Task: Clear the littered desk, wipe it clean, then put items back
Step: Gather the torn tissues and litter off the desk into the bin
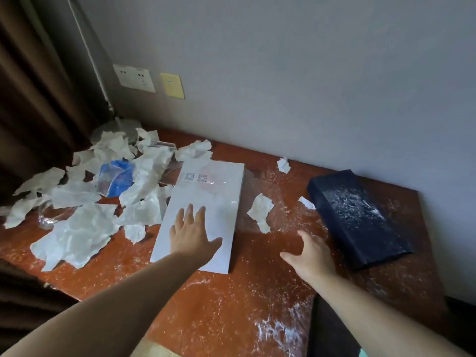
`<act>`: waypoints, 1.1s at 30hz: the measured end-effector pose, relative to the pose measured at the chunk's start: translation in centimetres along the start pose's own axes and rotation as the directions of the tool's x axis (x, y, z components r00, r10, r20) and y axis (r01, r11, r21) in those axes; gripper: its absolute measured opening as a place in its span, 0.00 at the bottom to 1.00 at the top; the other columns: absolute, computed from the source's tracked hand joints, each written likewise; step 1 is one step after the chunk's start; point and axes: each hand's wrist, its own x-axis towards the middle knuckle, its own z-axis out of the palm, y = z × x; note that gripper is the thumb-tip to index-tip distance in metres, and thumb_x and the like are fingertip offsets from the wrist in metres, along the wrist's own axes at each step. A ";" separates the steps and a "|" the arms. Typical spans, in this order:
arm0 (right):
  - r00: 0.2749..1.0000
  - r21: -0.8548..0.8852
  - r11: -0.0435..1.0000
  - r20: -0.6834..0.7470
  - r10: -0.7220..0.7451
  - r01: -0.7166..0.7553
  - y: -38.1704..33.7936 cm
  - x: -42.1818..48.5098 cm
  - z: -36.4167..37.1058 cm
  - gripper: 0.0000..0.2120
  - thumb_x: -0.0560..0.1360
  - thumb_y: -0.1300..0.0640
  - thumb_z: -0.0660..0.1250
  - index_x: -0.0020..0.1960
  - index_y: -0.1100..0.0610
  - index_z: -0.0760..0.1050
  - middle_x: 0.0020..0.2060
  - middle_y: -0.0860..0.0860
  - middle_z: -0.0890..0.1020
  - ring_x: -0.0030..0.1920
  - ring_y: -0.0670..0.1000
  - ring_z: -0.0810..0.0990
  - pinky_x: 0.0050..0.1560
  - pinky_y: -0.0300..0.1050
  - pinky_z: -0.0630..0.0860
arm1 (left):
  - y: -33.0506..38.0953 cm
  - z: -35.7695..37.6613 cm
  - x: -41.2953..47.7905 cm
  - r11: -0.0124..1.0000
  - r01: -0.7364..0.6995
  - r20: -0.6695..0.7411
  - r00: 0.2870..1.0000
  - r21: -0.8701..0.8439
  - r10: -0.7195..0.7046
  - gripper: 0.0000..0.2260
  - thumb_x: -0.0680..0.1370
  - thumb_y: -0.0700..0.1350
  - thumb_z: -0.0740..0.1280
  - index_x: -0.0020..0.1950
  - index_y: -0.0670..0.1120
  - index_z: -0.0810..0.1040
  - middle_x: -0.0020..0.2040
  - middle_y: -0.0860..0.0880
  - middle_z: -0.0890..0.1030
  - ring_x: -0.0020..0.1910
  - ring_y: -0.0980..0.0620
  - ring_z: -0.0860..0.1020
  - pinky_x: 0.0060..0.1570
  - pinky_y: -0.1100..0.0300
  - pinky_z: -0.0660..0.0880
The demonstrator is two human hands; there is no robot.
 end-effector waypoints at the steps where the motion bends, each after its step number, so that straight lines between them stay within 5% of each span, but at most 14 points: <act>1: 0.999 0.015 0.999 -0.015 0.031 -0.031 -0.3 0.4 0.2 0.38 0.70 0.39 0.69 0.74 0.50 0.59 0.70 0.54 0.66 0.70 0.56 0.66 0.64 0.51 0.71 | -0.2 -0.1 1.5 1.000 -0.008 0.006 1.000 -0.008 0.009 0.38 0.76 0.61 0.62 0.77 0.51 0.46 0.78 0.48 0.43 0.77 0.45 0.42 0.73 0.46 0.47; 8: 0.943 0.095 0.961 -0.189 0.275 -0.261 -4.2 3.6 0.1 0.35 0.70 0.39 0.68 0.72 0.52 0.63 0.68 0.54 0.68 0.69 0.56 0.66 0.61 0.50 0.71 | -1.7 -1.7 11.8 0.996 -0.021 0.040 0.999 -0.087 0.024 0.44 0.73 0.65 0.62 0.77 0.46 0.43 0.78 0.45 0.43 0.77 0.44 0.43 0.73 0.46 0.49; 13: 0.908 0.148 0.929 -0.205 0.364 -0.339 -6.0 6.8 0.4 0.26 0.75 0.48 0.67 0.70 0.53 0.67 0.67 0.54 0.70 0.65 0.55 0.72 0.60 0.49 0.73 | -1.0 -0.7 16.1 0.997 -0.074 0.093 0.993 -0.028 0.076 0.50 0.69 0.72 0.61 0.77 0.46 0.40 0.78 0.44 0.42 0.76 0.42 0.41 0.73 0.45 0.47; 22: 0.954 -0.131 0.947 -0.111 0.279 -0.292 -5.7 14.3 -1.1 0.26 0.77 0.61 0.62 0.73 0.53 0.61 0.65 0.56 0.70 0.61 0.59 0.73 0.56 0.51 0.73 | 0.2 2.7 17.0 0.998 -0.055 0.066 0.996 0.008 0.054 0.53 0.67 0.75 0.58 0.76 0.45 0.37 0.78 0.46 0.40 0.76 0.44 0.40 0.73 0.47 0.44; 26: 0.953 -0.231 0.926 -0.116 0.278 -0.298 -5.9 15.5 -0.2 0.15 0.77 0.61 0.62 0.64 0.58 0.72 0.58 0.56 0.77 0.56 0.57 0.77 0.49 0.47 0.75 | -0.2 3.5 17.0 0.996 -0.092 0.050 0.994 -0.011 0.093 0.46 0.71 0.72 0.54 0.77 0.47 0.39 0.78 0.48 0.42 0.77 0.47 0.41 0.73 0.49 0.42; 30: 0.960 0.020 0.974 -0.168 0.226 -0.226 -7.2 15.0 -1.4 0.06 0.77 0.58 0.64 0.50 0.57 0.79 0.44 0.52 0.82 0.40 0.51 0.78 0.35 0.42 0.73 | 0.0 3.7 17.3 0.990 -0.132 0.010 0.991 -0.040 0.133 0.40 0.74 0.69 0.52 0.77 0.49 0.43 0.78 0.50 0.45 0.77 0.49 0.43 0.73 0.50 0.41; 32: 0.983 0.197 0.976 -0.141 0.119 -0.090 -8.3 14.3 -1.7 0.03 0.74 0.59 0.68 0.42 0.53 0.78 0.48 0.51 0.81 0.43 0.49 0.77 0.42 0.44 0.75 | 0.3 3.5 17.7 0.992 -0.121 0.005 0.993 -0.029 0.121 0.38 0.75 0.68 0.51 0.77 0.49 0.43 0.78 0.50 0.44 0.77 0.48 0.41 0.73 0.49 0.39; 33: 0.998 0.203 0.979 -0.062 0.030 -0.017 -8.9 13.6 -1.3 0.06 0.73 0.58 0.70 0.39 0.49 0.77 0.56 0.51 0.78 0.52 0.49 0.76 0.52 0.45 0.73 | 0.4 3.4 17.7 0.994 -0.113 0.011 0.993 -0.006 0.114 0.37 0.75 0.68 0.50 0.77 0.49 0.43 0.78 0.49 0.43 0.77 0.47 0.40 0.72 0.48 0.37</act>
